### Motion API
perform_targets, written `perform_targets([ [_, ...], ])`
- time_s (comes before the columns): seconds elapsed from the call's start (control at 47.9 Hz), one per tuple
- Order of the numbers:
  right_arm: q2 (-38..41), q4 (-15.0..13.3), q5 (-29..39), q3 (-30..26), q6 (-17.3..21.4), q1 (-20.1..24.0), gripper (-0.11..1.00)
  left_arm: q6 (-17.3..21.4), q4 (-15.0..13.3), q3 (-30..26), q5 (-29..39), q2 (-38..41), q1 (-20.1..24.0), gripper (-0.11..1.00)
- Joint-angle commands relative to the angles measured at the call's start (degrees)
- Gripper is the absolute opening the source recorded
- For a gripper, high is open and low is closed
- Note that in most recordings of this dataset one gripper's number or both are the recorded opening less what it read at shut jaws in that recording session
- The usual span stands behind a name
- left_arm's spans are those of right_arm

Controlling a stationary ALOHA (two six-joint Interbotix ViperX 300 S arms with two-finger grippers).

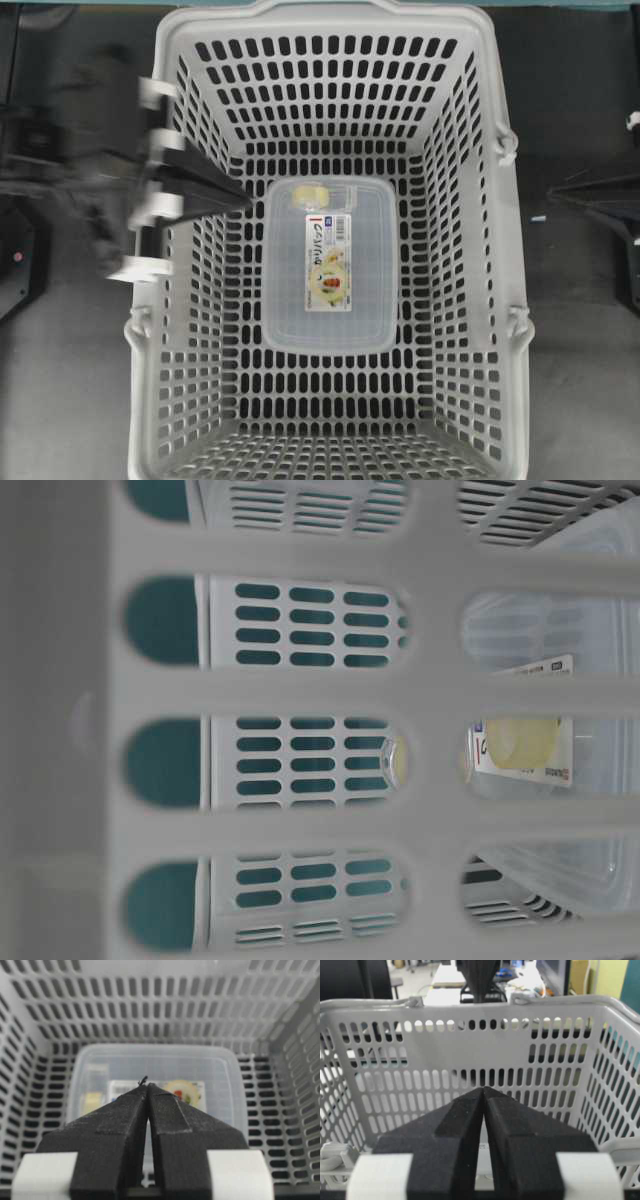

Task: Pick up the cellophane tape from the shopping basket with the left arm.
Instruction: 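Move the left gripper over the clear box inside the basket, then lower the open left gripper around the cellophane tape roll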

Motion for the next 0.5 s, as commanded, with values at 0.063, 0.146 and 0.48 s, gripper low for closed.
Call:
perform_targets([
  [0.063, 0.3, 0.3, -0.4, -1.3, 0.0, 0.1, 0.0, 0.0, 0.3, -6.7, 3.9, 6.2, -0.3, 0.01],
  [0.146, 0.2, 0.2, -0.4, -1.3, 0.0, 0.2, 0.06, -0.4, 0.2, -9.4, 8.2, 9.1, -0.3, 0.01],
  [0.48, -0.6, 0.2, -0.2, -1.3, 0.5, 0.2, 0.81, -0.8, 0.3, -16.7, 16.3, 19.2, -1.3, 0.68],
])
